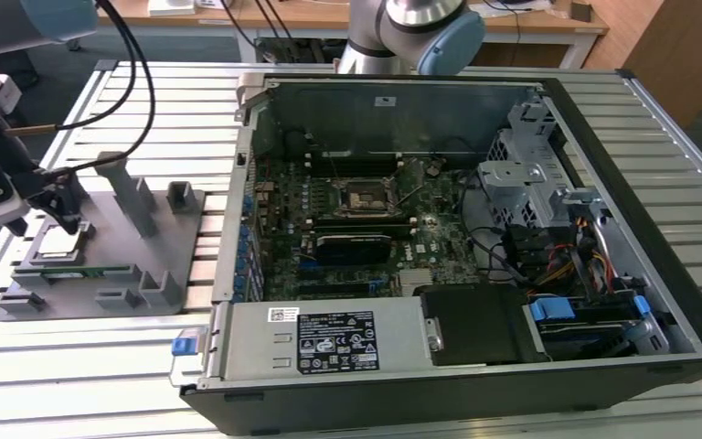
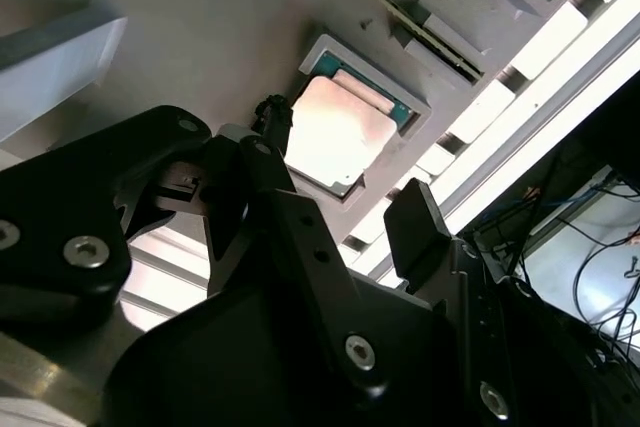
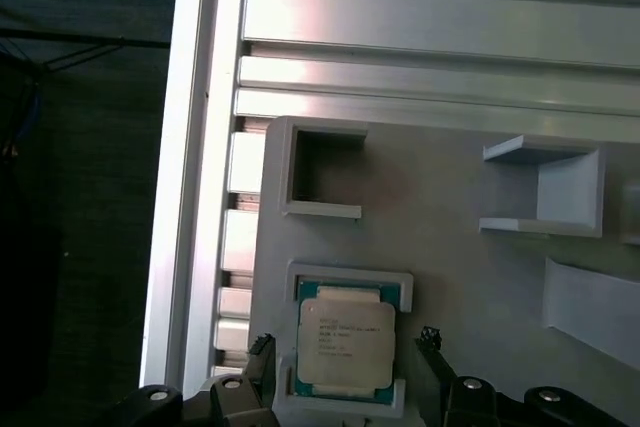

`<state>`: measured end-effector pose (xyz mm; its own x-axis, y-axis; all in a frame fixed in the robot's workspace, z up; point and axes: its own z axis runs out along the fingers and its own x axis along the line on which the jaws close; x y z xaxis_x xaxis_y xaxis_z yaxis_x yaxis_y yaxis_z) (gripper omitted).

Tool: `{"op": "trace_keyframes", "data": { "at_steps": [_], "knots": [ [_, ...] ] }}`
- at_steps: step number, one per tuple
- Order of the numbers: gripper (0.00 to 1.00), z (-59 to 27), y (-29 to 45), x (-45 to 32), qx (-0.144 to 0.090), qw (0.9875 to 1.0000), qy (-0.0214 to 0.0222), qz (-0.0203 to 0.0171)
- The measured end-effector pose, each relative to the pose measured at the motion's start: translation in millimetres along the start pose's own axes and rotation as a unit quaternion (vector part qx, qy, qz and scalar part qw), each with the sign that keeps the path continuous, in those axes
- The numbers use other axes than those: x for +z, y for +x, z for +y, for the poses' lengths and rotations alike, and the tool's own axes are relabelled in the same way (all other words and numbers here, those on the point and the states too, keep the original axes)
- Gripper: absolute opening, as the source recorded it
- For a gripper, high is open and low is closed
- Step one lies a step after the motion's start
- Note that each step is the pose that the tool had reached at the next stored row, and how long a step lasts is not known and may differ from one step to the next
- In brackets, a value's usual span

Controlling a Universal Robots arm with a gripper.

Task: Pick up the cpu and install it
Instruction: 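Pick up the cpu and move it towards the insertion slot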

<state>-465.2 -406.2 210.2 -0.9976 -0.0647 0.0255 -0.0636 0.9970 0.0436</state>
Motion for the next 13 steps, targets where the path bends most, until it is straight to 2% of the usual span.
{"op": "trace_keyframes", "data": {
  "at_steps": [6, 13],
  "knots": [
    [0.64, -0.2, -0.1, 5.3, 0.011, 0.9999, 0.0004, -0.0004],
    [0.64, -0.5, -0.3, 13.1, 0.012, 0.9999, 0.0011, -0.0007]
  ]
}}
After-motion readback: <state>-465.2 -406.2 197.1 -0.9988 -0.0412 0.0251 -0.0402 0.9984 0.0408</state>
